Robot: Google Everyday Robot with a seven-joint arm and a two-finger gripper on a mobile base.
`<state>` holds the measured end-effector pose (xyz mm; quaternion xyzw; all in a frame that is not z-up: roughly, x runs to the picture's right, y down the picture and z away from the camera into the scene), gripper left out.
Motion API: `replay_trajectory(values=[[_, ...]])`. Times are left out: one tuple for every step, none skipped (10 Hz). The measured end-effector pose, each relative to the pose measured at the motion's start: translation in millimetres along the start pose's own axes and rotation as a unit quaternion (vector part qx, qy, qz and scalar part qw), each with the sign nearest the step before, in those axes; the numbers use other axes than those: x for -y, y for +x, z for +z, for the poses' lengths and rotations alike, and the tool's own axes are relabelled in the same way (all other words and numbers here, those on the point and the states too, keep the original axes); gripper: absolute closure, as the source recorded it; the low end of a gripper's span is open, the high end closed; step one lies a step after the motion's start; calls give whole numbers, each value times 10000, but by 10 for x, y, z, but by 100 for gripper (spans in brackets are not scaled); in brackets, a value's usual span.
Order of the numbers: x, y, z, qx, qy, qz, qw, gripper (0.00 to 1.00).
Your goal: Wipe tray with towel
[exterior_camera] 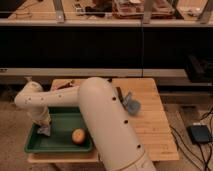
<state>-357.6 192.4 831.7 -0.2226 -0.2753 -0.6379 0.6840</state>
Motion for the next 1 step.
replay_trajectory(values=[[-62,-106,-7,1,36,33,10000,100]])
